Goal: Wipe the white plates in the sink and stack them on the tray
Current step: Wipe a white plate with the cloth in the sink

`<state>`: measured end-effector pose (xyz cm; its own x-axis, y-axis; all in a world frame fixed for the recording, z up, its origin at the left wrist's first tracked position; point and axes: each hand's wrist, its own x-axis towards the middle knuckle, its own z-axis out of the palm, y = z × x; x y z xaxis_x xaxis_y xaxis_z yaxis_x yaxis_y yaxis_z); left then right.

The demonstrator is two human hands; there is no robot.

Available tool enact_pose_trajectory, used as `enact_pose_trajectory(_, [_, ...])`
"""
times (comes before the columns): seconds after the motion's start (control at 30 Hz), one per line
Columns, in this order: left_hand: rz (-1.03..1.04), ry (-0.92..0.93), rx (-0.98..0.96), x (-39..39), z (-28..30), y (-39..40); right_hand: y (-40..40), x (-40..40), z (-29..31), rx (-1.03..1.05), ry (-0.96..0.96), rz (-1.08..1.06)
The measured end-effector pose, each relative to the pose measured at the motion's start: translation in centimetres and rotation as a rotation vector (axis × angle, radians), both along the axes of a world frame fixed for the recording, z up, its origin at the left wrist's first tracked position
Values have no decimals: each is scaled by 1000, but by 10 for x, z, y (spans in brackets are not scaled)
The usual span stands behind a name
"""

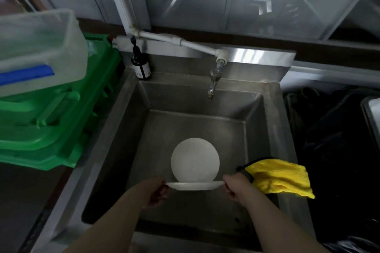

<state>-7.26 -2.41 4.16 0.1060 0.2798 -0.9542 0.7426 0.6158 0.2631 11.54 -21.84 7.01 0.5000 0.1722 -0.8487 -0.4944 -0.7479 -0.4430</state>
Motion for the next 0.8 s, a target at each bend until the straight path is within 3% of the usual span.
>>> enact_pose_trajectory(0.27, [53,-129,-126,2,36,-5,-5,-5,31,51,-20,-25])
enact_pose_trajectory(0.5, [261,-342,-116,0,56,-15,-26,-11,33,147,-74,31])
enact_pose_trajectory(0.8, [144,-564,-115,-14,79,-29,-44,-16,31,249,-127,151])
